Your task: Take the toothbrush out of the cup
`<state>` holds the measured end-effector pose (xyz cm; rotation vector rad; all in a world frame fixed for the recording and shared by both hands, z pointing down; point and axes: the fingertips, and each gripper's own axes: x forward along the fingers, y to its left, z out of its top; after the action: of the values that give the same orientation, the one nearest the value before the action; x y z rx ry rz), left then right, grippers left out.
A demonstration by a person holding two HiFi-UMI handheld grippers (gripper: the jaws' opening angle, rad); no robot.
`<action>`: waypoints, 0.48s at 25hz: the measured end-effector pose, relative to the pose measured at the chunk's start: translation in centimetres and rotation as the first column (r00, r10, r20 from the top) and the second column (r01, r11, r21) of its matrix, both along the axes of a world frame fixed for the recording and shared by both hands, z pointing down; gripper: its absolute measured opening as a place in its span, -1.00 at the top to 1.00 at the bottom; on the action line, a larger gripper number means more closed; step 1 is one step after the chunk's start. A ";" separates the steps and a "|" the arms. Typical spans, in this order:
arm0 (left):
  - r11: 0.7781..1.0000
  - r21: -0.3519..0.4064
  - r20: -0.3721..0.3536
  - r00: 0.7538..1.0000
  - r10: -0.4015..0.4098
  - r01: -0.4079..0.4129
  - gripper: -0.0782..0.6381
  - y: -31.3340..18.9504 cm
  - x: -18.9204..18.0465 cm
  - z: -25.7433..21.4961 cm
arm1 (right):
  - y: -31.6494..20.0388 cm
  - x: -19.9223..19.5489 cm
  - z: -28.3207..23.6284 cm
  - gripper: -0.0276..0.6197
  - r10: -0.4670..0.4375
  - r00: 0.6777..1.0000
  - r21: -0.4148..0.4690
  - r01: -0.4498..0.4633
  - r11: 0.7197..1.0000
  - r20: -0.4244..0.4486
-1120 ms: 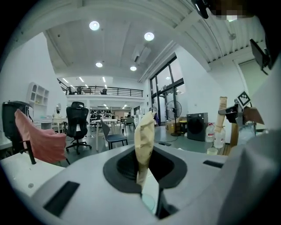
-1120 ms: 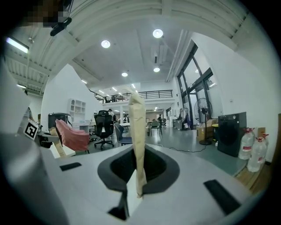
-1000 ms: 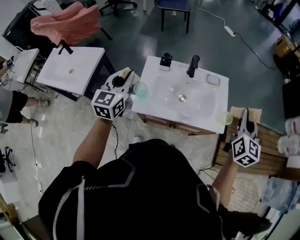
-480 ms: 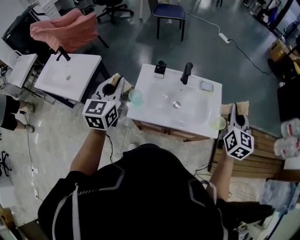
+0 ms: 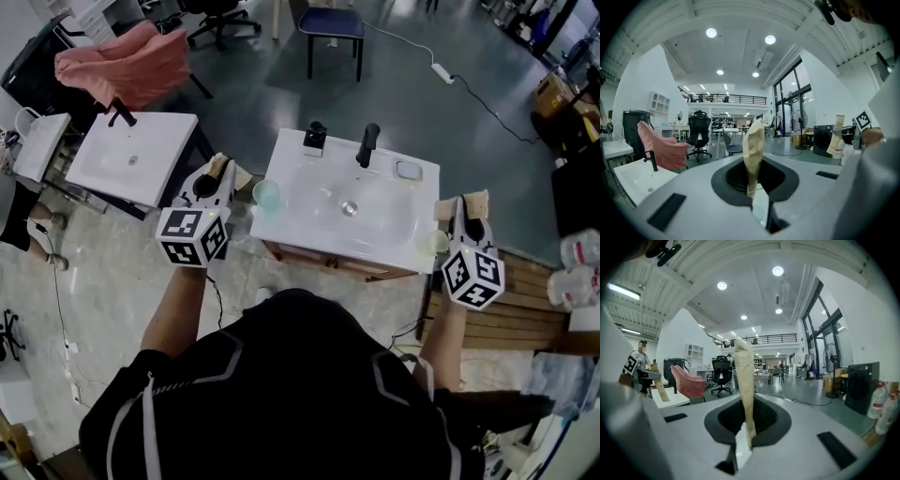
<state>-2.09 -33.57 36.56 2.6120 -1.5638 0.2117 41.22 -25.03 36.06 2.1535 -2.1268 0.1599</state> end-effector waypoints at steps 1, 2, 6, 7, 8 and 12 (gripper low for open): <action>1.000 0.006 -0.002 1.000 -0.004 0.004 0.73 0.0 0.0 -0.1 | -0.1 -0.1 0.1 0.86 -0.003 1.000 -0.002 0.003 1.000 -0.002; 1.000 0.012 -0.002 1.000 -0.009 0.009 0.73 -0.1 -0.1 -0.3 | -0.3 -0.2 0.1 0.86 -0.009 1.000 -0.006 0.009 1.000 -0.010; 0.999 0.034 0.013 1.000 -0.025 0.025 0.73 -0.5 -0.3 -0.8 | -0.9 -0.6 0.1 0.87 -0.029 0.999 -0.016 0.029 0.999 -0.033; 0.999 0.037 0.016 1.000 -0.027 0.026 0.73 -0.6 -0.4 -1.0 | -1.0 -0.6 0.0 0.87 -0.026 0.999 -0.015 0.026 1.000 -0.026; 0.999 0.041 0.016 0.999 -0.031 0.030 0.73 -0.7 -0.5 -1.2 | -1.1 -0.5 0.0 0.87 -0.023 1.000 -0.016 0.023 1.000 -0.020; 0.998 0.039 -0.011 0.999 -0.046 0.047 0.73 -0.8 -0.7 -1.7 | -1.2 -0.2 0.2 0.87 -0.020 1.000 -0.028 0.020 0.999 -0.022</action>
<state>-2.82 -34.42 34.84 2.5983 -1.6400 0.1654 41.05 -26.23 36.27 2.1083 -2.1210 0.1621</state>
